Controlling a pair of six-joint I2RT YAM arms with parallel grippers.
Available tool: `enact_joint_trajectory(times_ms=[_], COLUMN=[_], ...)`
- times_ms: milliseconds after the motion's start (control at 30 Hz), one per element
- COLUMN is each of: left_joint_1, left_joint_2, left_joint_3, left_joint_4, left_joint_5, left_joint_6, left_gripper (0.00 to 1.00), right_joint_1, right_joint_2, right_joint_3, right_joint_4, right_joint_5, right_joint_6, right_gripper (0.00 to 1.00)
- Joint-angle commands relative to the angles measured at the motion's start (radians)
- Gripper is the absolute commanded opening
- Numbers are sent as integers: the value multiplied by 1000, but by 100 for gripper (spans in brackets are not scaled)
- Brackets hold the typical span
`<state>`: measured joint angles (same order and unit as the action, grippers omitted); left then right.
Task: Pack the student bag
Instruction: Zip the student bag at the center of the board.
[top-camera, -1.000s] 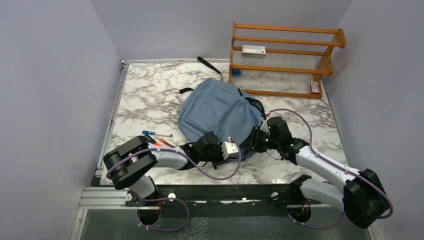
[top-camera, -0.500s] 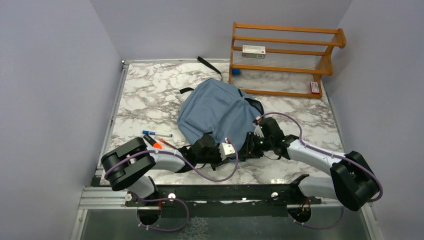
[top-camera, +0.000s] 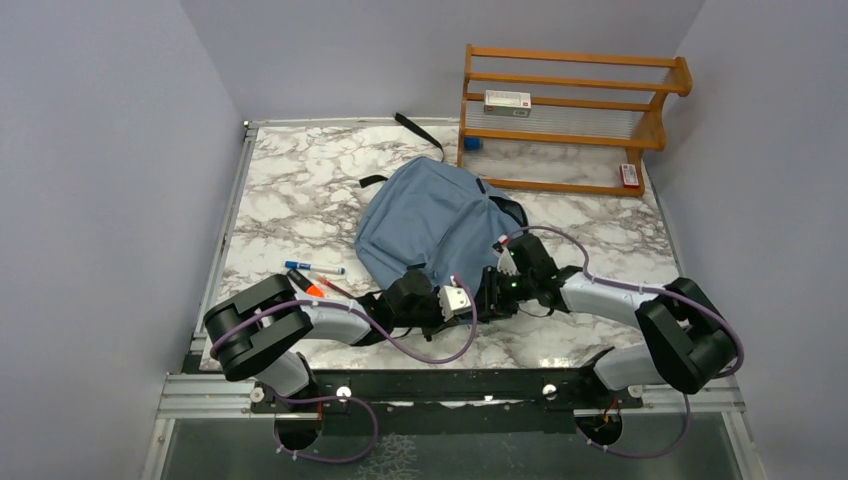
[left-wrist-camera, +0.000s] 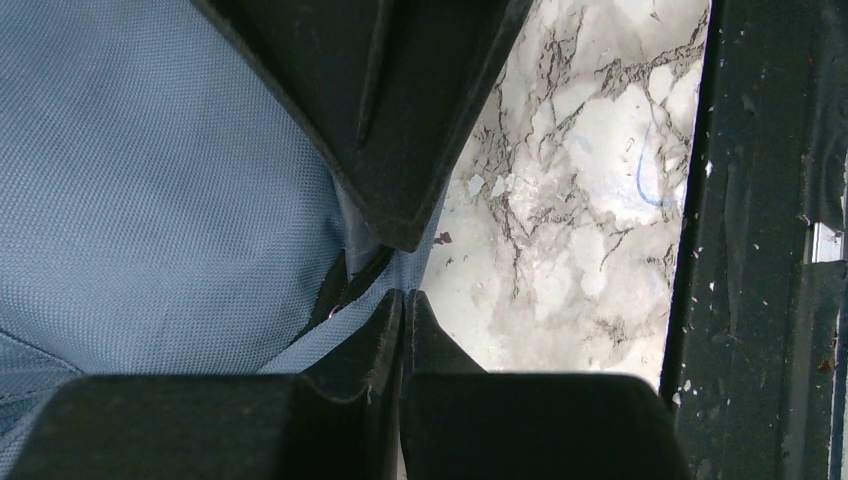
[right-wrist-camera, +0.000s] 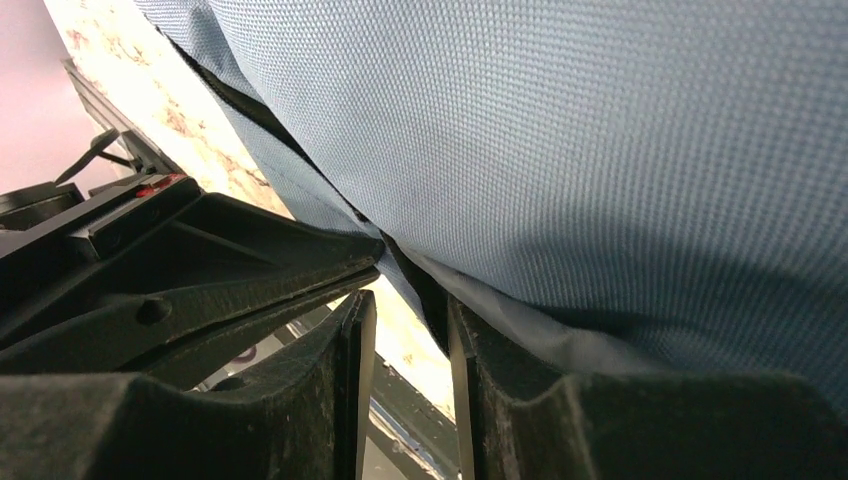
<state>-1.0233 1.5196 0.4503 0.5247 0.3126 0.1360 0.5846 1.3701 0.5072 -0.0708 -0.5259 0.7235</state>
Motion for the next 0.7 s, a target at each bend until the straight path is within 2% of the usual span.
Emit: enact_joint_trajectory(times_ms=[0,333,600,667], left_joint_1=[-17,-17,-17,-17], left_joint_2=[17,12,-30,-52], left_joint_3=[-9,-13,-40,-51], left_joint_4=[-21,-11,-9,-10], left_joint_5=[13,-1,-23,-27], left_joint_6=[-9,-13,-35,-44], left_gripper=[0,0,0,0], right_joint_1=[19,46,46,46], right_joint_2=[55,129,80,48], right_joint_3=[31,40,42,50], right_joint_4=[61,137,106,101], right_joint_5=[-45,-67,2,27], right_joint_6=[-10,-8,-28,-30], right_gripper=[38,29,1,1])
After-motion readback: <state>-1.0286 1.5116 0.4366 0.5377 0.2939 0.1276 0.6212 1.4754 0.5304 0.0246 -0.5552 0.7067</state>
